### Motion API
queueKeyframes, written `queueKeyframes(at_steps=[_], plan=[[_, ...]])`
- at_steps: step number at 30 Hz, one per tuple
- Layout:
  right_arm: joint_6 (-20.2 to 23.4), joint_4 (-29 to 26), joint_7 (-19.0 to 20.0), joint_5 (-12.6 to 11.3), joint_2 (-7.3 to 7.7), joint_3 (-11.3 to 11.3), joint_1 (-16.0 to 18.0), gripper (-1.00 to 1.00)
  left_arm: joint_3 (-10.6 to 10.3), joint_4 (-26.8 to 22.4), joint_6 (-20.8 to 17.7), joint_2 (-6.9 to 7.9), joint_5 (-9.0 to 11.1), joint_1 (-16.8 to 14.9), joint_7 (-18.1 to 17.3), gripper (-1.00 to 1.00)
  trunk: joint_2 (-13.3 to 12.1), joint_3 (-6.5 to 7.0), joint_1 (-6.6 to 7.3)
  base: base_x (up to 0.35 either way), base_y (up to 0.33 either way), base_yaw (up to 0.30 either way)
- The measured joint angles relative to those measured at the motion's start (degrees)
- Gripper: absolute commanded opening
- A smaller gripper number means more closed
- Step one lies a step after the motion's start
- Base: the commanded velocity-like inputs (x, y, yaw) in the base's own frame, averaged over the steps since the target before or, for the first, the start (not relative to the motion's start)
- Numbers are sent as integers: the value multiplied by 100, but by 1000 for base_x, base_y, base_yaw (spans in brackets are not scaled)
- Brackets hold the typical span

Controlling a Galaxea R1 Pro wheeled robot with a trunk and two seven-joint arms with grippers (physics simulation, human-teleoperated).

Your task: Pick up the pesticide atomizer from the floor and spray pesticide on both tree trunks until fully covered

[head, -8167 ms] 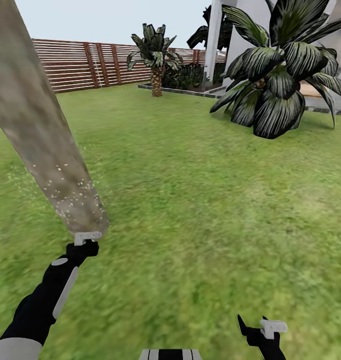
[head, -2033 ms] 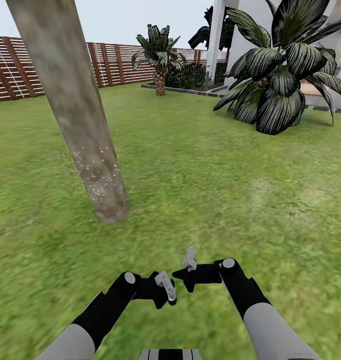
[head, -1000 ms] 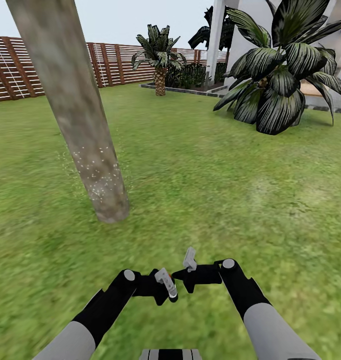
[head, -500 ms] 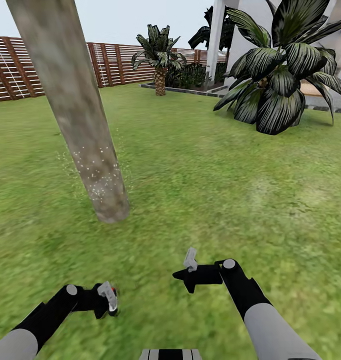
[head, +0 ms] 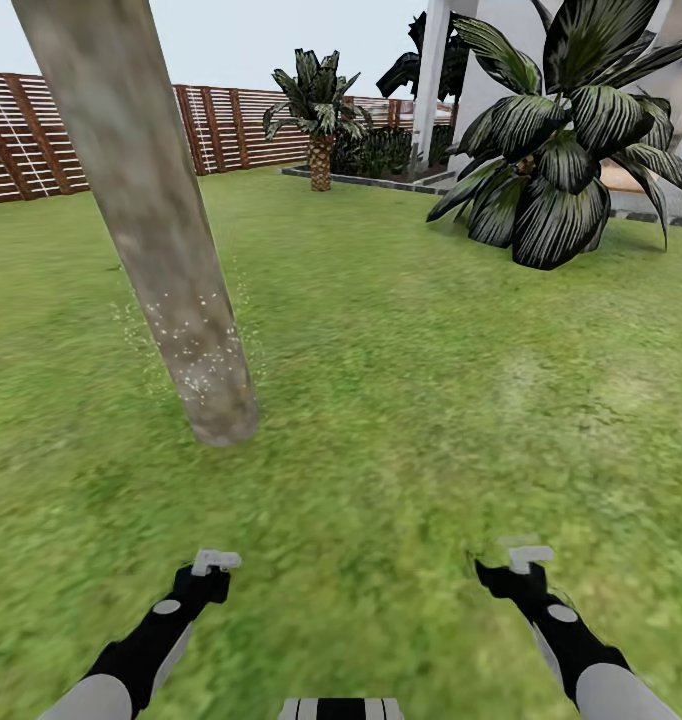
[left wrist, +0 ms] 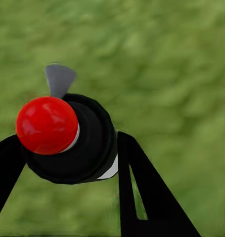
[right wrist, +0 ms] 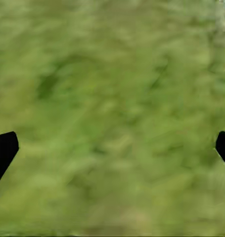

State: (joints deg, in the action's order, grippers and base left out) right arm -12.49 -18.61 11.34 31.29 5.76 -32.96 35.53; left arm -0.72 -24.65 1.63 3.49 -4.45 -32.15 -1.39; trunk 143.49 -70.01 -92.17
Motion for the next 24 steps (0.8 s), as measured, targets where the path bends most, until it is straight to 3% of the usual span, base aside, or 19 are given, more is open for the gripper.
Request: queueKeyframes(at_steps=[2, 5, 9, 11, 12, 18, 24], plan=[[-664, 16, -175, 0, 32, -498, -470, 100, 1, 219, 240, -65, 37, 20, 127, -100, 0, 0, 0, 0, 0, 0], [-1212, 107, -209, -4, 25, -789, -900, 100, 5, 342, 325, -250, 50, 25, 556, -100, 0, 1, 0, 0, 0, 0], [-1278, 374, -221, -14, 21, -825, -950, 100, 27, 469, 375, -304, 61, 33, 694, -100, 0, 1, 0, 0, 0, 0], [-1274, 398, -232, -17, 10, -828, -951, 100, 297, 471, 415, -298, 252, 33, 703, -100, 0, 1, 0, 0, 0, 0], [-1274, 400, -235, -18, 7, -830, -951, 100, 319, 475, 412, -314, 269, 34, 725, -100, 0, 1, 0, 0, 0, 0], [-1273, 428, -237, -9, 4, -829, -954, 100, 327, 535, 464, -348, 291, 101, 733, -100, 0, 1, 0, 0, 0, -4], [-1281, 543, -246, -14, 8, -840, -954, 100, 326, 497, 538, -351, 288, 165, 734, -100, 0, 1, 0, 0, 0, -233]])
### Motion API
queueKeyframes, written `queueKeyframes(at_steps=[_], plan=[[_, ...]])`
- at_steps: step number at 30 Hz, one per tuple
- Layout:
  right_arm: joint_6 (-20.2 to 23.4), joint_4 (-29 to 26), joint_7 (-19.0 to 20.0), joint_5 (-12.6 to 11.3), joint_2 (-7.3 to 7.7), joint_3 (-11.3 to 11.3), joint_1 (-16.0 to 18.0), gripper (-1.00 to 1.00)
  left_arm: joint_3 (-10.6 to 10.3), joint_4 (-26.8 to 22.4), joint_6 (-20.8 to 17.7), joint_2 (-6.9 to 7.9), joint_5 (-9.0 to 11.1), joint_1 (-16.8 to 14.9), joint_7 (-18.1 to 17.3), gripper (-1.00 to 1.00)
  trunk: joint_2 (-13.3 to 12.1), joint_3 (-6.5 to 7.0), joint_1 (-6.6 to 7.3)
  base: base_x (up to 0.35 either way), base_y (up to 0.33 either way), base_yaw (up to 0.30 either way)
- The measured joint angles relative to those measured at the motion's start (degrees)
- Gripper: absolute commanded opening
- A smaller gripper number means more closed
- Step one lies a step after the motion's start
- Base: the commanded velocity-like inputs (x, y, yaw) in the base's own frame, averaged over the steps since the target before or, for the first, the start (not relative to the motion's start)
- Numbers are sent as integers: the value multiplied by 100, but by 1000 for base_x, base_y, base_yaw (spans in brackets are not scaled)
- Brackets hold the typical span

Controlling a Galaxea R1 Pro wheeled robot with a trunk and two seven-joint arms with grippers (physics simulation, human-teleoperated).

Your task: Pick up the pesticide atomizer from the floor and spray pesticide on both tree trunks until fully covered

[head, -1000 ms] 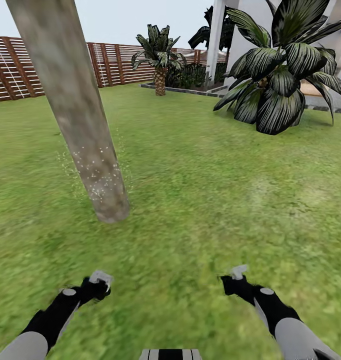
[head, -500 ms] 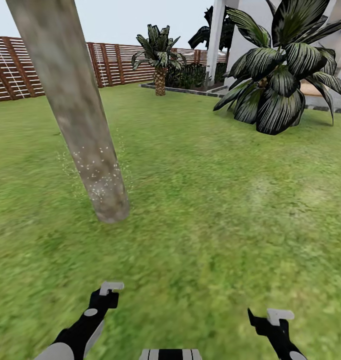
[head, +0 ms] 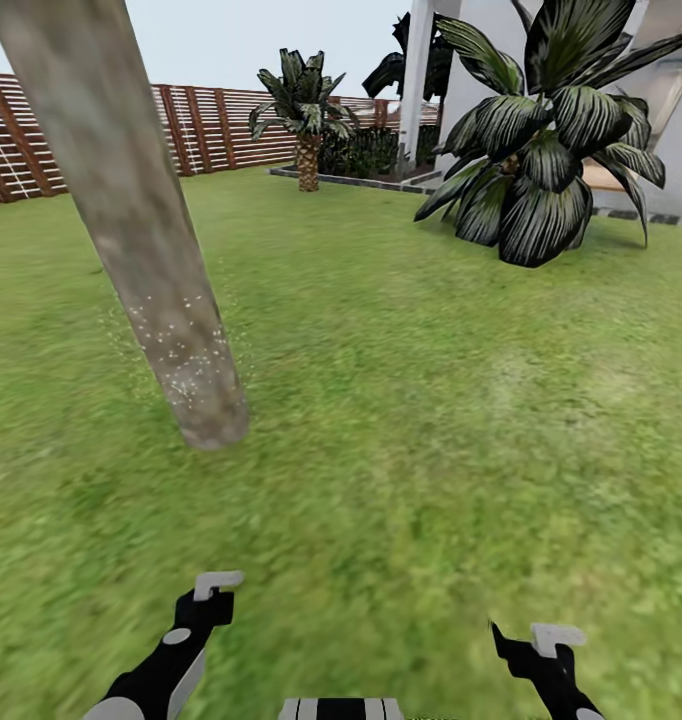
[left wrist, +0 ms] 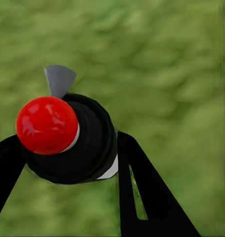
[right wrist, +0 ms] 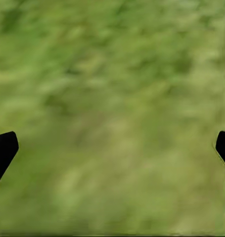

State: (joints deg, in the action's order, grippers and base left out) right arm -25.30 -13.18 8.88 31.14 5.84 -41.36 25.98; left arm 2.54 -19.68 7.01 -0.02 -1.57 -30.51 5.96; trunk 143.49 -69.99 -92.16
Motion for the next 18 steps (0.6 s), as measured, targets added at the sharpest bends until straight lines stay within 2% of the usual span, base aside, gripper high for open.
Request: queueKeyframes(at_steps=[11, 18], plan=[[-1, 0, 0, -3, 22, -3, 1, 100, -21, -17, 2, -7, 0, 4, -74, -100, 0, 16, 0, 0, 0, -294], [-1, 0, 0, -3, 31, -4, 3, 100, -26, -18, 37, -7, -1, 9, -78, -100, -9, 193, 18, 0, 0, -300]])
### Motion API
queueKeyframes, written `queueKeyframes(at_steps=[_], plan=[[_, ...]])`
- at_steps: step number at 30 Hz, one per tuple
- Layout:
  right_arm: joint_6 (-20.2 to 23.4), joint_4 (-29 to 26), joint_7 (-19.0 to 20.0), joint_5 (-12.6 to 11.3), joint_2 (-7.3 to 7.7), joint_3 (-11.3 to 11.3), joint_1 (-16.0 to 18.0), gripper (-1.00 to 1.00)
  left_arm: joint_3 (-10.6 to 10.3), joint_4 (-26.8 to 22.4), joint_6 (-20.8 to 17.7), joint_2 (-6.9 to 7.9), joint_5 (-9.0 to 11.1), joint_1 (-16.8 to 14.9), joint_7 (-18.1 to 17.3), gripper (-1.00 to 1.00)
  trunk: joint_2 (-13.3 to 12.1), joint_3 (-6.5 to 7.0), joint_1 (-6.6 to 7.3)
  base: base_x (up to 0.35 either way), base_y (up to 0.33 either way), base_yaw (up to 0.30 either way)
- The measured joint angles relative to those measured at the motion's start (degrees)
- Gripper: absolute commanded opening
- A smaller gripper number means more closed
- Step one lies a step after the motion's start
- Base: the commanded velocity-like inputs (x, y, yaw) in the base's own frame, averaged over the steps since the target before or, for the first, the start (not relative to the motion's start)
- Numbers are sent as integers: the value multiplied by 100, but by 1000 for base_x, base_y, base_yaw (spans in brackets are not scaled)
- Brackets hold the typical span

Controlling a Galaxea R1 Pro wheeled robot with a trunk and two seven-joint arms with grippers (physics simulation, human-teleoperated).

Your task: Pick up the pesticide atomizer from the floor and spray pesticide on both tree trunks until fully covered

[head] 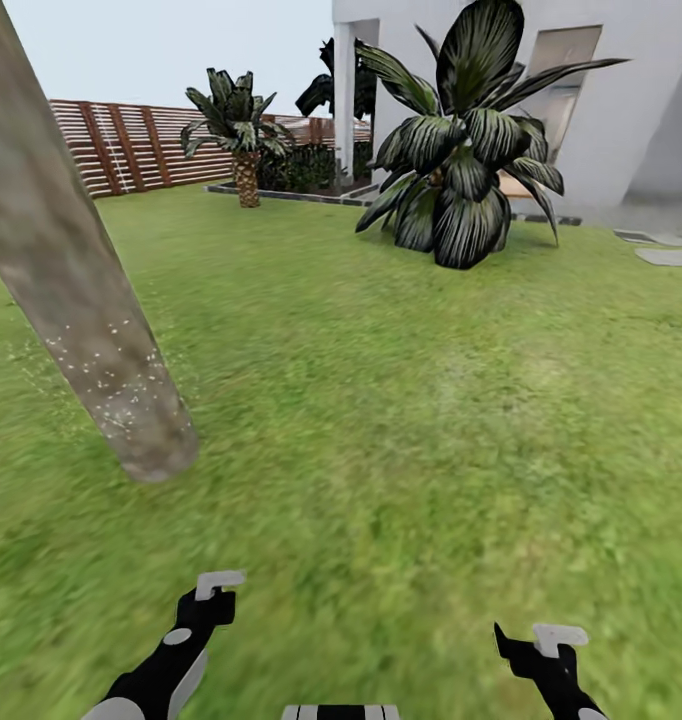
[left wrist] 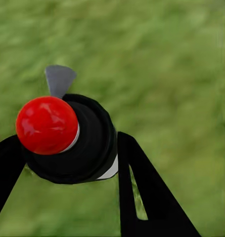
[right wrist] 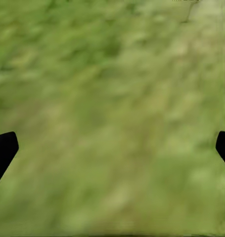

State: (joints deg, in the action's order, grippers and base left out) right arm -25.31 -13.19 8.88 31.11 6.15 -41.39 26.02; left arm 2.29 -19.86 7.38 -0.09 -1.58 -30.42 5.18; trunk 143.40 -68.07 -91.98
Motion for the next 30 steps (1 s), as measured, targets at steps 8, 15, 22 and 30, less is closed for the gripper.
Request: queueKeyframes(at_steps=[8, 15, 22, 30], plan=[[0, 7, 0, 0, 0, 0, -2, 100, 0, 0, 2, 0, 0, 0, 0, -100, -11, 181, 21, 0, 0, -300], [0, 0, 0, 0, -13, 0, -3, 100, 0, 4, 2, 0, 0, 0, 0, -100, -135, 323, 96, 0, 0, -139], [0, 9, 0, 0, -26, 0, -1, 100, 0, 0, 4, 0, 0, 0, 0, -100, -255, 377, 162, 0, 0, -248], [0, 9, 0, 0, -18, 0, -1, 100, 0, 0, 3, 0, 0, 0, 0, -100, -576, 521, 337, 0, 0, -300]])
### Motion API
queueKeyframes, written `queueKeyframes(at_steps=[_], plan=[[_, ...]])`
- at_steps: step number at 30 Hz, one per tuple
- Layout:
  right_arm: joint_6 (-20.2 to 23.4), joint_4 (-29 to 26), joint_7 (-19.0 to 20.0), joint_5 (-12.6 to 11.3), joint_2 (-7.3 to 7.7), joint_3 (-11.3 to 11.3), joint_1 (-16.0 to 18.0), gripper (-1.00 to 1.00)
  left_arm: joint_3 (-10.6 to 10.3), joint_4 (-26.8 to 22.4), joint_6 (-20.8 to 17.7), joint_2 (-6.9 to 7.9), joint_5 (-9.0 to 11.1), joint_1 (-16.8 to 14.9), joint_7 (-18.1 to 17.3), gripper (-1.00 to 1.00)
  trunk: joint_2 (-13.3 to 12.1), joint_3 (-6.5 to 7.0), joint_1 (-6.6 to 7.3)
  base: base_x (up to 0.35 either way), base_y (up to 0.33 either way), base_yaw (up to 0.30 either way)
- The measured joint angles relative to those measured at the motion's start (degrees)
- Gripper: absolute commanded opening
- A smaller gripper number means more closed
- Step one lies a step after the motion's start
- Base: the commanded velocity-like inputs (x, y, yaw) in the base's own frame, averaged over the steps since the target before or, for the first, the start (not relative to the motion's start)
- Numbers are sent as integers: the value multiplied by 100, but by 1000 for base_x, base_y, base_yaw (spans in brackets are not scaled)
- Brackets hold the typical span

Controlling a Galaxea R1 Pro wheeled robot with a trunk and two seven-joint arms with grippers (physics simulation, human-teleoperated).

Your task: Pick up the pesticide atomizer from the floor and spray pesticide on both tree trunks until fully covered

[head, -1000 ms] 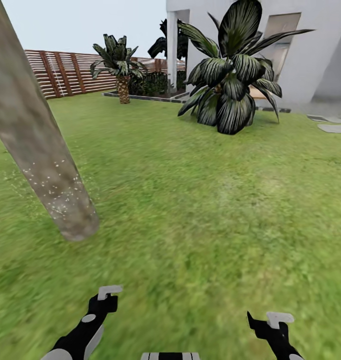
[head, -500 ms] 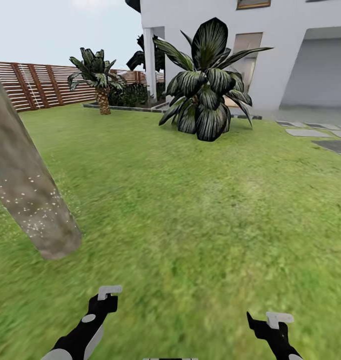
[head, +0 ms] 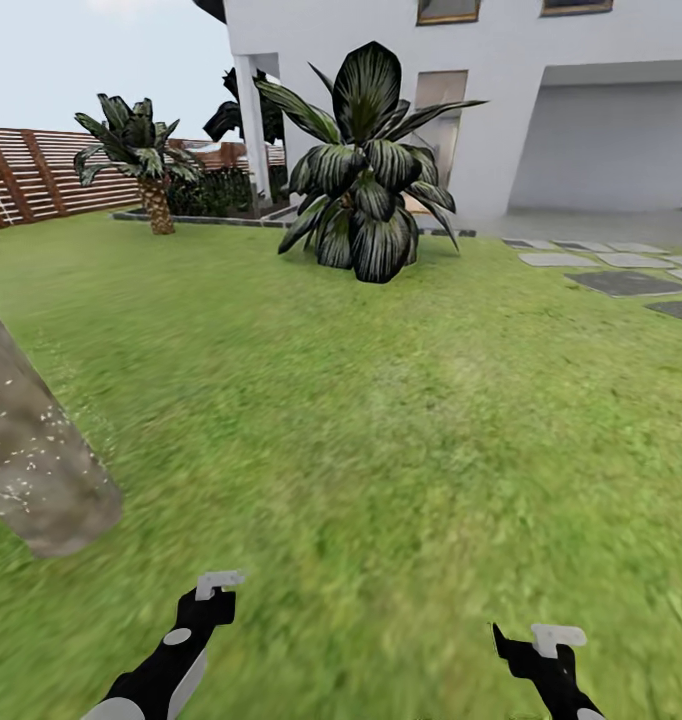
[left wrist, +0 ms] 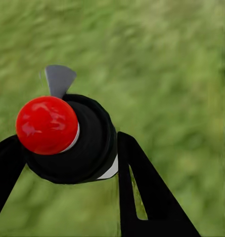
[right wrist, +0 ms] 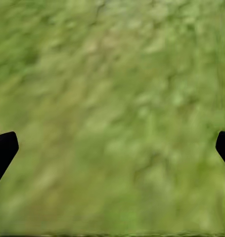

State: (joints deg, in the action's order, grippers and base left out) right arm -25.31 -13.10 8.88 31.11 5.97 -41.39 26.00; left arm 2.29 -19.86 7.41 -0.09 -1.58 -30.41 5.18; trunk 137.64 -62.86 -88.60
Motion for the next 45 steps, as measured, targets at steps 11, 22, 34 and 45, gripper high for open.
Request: queueKeyframes(at_steps=[11, 22, 34, 45], plan=[[0, 3, 0, 0, -8, 0, -1, 100, -9, 2, 75, -66, -40, 34, 3, -100, -82, 36, 44, -13, -116, -300], [0, 4, 0, 0, -8, 0, -4, 100, -17, -8, 76, -79, -44, 53, 0, -100, -82, 36, 44, -66, -273, -300], [0, 9, 0, 1, -8, 0, -1, 100, -25, -7, 78, -61, -51, 71, -17, -100, -82, 36, 44, -1, -274, -300], [0, 15, 0, 1, -14, 7, -1, 100, -29, -349, 79, -99, -46, 205, -2, -100, -82, 37, 45, 0, -275, -300]])
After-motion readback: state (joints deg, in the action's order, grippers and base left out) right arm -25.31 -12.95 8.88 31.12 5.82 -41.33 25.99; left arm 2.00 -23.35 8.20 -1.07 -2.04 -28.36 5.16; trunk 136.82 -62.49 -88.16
